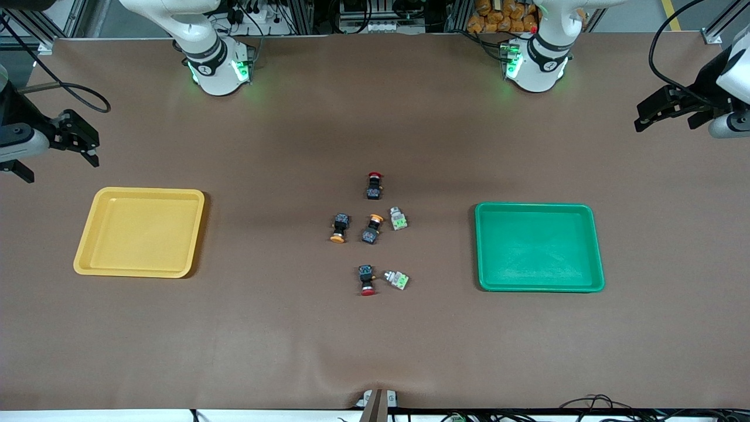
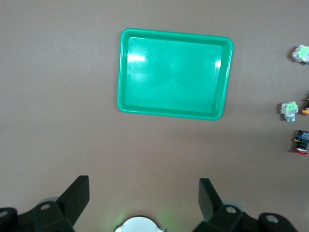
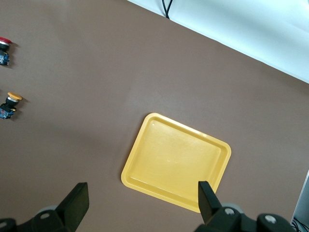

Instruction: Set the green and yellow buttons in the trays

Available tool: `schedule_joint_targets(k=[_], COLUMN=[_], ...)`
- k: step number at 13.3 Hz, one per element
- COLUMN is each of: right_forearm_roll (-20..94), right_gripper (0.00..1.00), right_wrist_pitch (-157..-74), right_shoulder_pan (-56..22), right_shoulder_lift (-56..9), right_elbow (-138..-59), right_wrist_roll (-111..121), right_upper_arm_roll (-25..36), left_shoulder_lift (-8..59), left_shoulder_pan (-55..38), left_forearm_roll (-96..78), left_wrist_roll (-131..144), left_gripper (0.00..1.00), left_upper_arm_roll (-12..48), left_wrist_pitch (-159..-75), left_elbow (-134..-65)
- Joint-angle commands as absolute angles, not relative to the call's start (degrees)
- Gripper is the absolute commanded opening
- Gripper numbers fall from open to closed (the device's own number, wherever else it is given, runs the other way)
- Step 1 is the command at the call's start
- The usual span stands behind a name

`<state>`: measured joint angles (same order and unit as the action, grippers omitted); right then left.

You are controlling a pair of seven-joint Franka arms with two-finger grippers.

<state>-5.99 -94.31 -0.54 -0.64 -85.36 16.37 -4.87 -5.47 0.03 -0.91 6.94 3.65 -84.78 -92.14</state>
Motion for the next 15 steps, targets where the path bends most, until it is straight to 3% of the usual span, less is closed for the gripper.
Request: schedule_joint_targets(k=[1, 12, 15], right_forearm_roll=[-2.76, -0.88, -0.88], right_gripper=[1.00, 1.00, 1.00], right_wrist_pitch=[-94.04, -93.34, -93.25], right_shoulder_pan=[-0.27, -0.26, -0.26], right_shoulder_lift=[-1.14, -1.67, -1.76], right_elbow=[-84.64, -85.17, -85.17], right_wrist_roll=[15.65, 15.21, 15.21], right_upper_arm_roll=[-5.10, -4.92, -4.92], left_shoulder_lift=[-3.70, 2.63, 5.52], left_shoulder_pan=[-0.17, -0.53, -0.53], left_forearm_roll=[-1.05, -0.09, 0.00], left_wrist_roll=[6.68, 8.69, 10.81], left_gripper=[1.00, 1.00, 1.00], left_upper_arm_roll=[3.95, 7.82, 9.84], left_wrist_pitch=[-83.94, -86.22, -92.18], left_elbow=[-89.74, -90.09, -92.63])
